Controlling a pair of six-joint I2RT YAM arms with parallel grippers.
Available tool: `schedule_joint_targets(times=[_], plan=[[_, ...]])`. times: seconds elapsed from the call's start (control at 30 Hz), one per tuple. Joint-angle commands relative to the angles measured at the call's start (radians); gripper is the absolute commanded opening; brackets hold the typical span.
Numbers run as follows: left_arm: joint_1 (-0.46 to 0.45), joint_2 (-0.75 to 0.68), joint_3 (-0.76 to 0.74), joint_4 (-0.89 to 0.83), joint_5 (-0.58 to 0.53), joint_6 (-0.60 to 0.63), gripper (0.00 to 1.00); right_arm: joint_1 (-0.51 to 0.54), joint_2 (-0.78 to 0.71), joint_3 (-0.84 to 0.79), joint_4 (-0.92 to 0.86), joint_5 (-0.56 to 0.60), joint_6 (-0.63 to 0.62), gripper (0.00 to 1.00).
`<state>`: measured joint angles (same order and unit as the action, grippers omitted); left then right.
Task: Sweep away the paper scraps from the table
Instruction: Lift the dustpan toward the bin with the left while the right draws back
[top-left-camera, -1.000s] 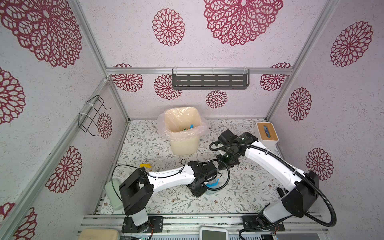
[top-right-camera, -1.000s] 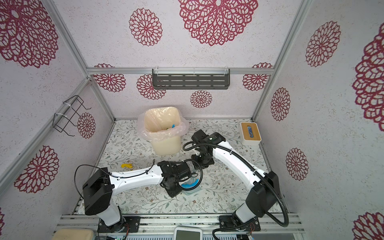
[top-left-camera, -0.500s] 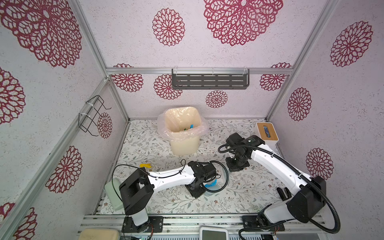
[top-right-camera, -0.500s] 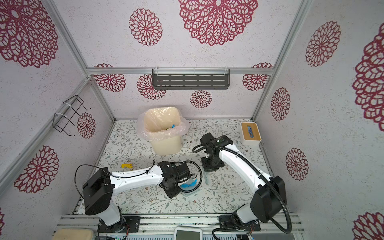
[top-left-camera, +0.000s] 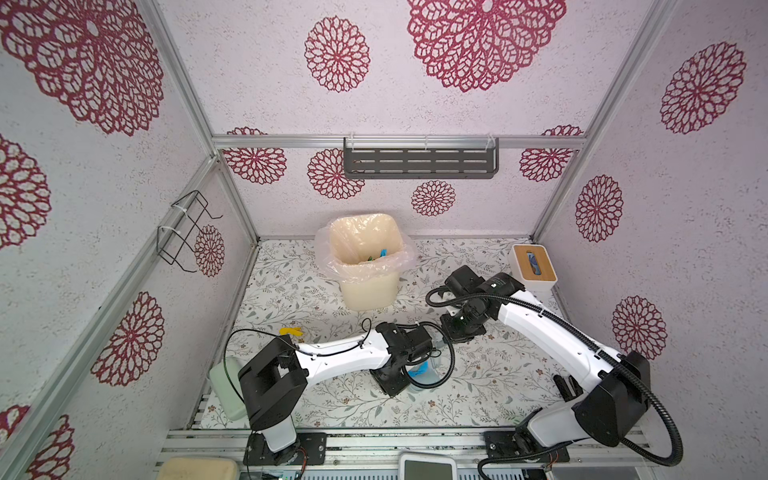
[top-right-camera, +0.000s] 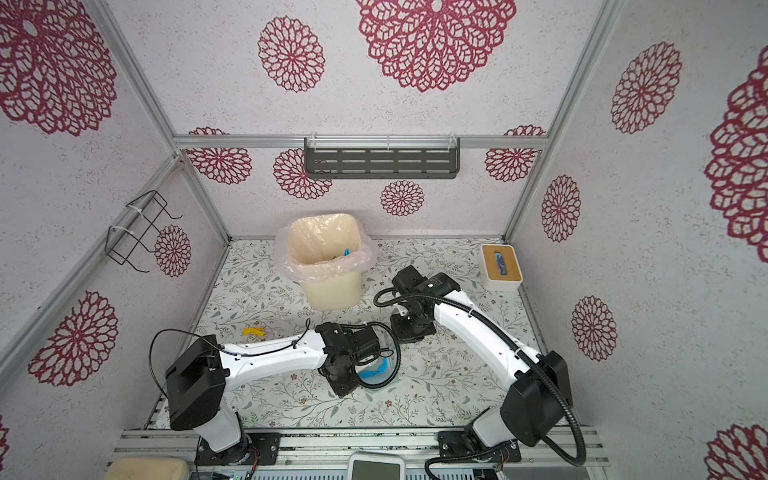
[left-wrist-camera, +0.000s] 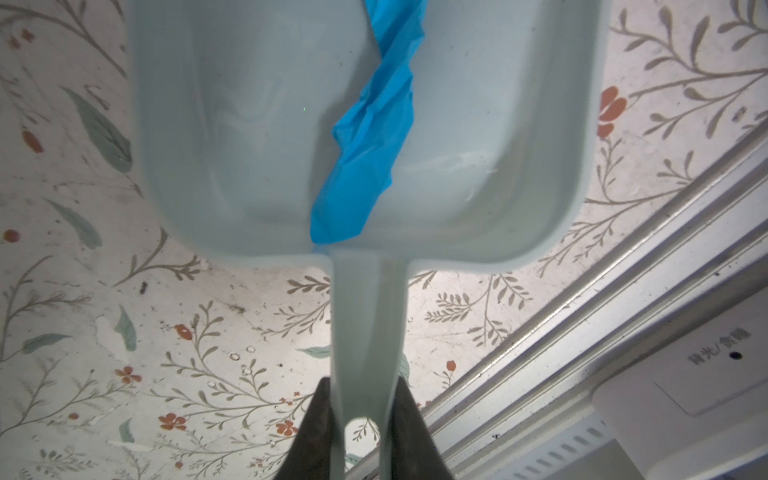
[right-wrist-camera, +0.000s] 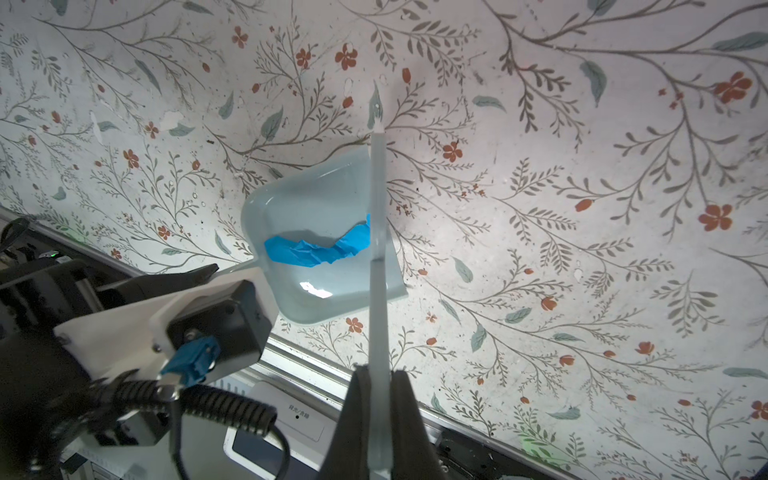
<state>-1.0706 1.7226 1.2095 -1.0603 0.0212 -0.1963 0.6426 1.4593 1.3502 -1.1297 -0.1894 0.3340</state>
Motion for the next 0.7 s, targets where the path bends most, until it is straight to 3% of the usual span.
schedule_joint_targets(times=[0.0, 0.17, 0.67], plan=[[0.004, 0.005, 0.002, -0.006, 0.0, -0.009, 0.0, 0.003, -0.039, 0.045, -0.063, 0.033, 0.01, 0.0], [0.005, -0.01, -0.005, 0.007, -0.01, -0.015, 0.0, -0.016, -0.054, 0.061, -0.129, 0.119, -0.013, 0.0], [-0.002, -0.106, -0.01, 0.041, -0.061, -0.034, 0.0, -0.124, -0.141, 0.094, -0.19, 0.154, -0.039, 0.0]])
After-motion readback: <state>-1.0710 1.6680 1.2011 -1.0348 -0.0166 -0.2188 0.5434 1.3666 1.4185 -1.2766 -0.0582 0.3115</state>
